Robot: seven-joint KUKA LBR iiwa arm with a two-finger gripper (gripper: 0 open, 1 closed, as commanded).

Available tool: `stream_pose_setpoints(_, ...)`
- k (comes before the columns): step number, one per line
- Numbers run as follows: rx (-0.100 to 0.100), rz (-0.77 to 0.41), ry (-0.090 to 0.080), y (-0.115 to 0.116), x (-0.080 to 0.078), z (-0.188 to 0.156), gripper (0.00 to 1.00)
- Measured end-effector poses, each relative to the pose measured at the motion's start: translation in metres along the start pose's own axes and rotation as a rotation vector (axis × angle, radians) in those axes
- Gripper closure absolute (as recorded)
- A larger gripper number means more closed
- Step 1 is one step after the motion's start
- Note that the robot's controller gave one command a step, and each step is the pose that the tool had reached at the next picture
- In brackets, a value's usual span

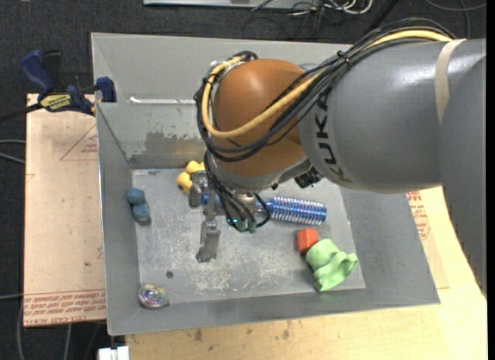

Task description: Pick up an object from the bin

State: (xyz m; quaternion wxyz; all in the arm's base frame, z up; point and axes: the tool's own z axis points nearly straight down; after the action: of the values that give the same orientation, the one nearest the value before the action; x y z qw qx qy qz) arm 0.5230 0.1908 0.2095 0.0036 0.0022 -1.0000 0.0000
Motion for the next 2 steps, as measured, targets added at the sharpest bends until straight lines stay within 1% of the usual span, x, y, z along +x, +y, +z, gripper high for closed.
stream_pose_setpoints(1, 0.0, -0.012, -0.003, 0.004, 0.036, 0.133, 0.0)
stream_pose_setpoints(2, -0.005, 0.385, -0.013, 0.001, 0.015, 0.041, 0.0)
